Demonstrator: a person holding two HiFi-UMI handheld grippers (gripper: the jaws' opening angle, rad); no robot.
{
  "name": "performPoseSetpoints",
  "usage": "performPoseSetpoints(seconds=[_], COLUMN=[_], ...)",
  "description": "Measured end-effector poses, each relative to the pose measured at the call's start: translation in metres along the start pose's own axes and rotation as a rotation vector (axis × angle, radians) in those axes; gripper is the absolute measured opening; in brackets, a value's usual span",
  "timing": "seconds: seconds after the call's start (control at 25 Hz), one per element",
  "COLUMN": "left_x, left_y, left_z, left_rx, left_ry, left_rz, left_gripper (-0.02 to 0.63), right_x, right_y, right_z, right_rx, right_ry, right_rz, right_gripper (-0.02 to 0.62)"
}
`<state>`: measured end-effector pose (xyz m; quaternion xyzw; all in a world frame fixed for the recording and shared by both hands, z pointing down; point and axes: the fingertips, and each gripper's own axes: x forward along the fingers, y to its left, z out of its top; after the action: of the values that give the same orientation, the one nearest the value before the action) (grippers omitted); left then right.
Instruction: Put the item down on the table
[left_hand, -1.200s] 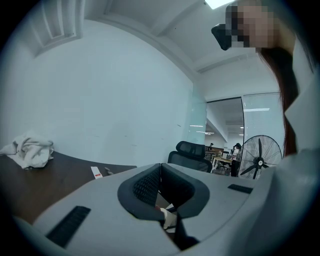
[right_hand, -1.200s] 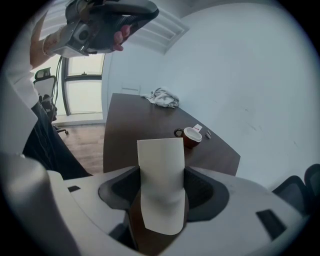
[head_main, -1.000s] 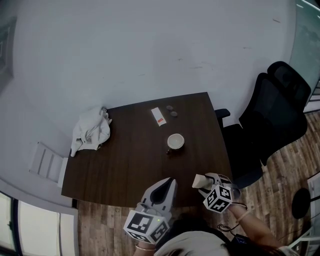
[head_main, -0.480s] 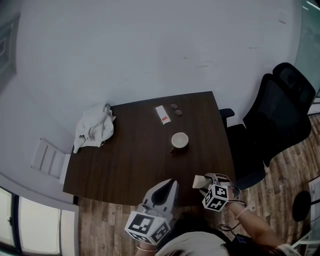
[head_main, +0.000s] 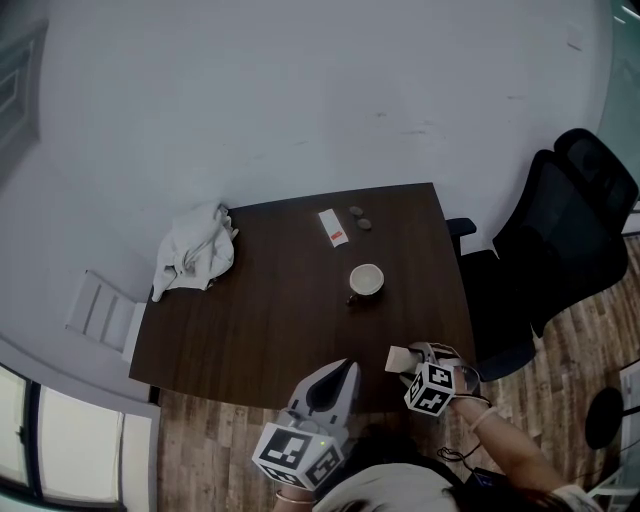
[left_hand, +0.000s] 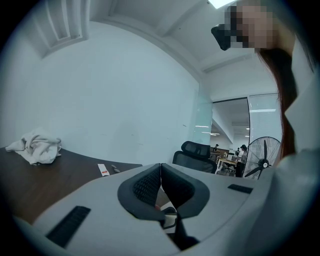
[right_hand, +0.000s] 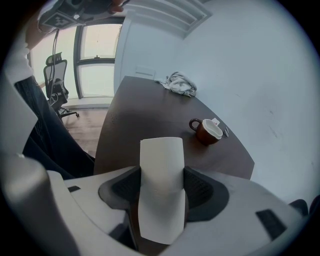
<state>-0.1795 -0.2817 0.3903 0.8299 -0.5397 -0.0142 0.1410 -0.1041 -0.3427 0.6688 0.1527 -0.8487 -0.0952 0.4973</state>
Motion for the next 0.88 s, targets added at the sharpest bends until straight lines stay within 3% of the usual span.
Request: performPoseSetpoints(seconds=[0.88], left_x=[-0.004], left_y=[0.023], left_z=[-0.002], left_rx=[-0.034], left_ry=[0.002], left_rz=[0.051], left_gripper=[0.018], right_x=[0.044], right_y=[-0.008], right_z=[-0.005], right_rx=[0.033], right_ry=[0.057], right_rz=[0.106], right_gripper=[0.273])
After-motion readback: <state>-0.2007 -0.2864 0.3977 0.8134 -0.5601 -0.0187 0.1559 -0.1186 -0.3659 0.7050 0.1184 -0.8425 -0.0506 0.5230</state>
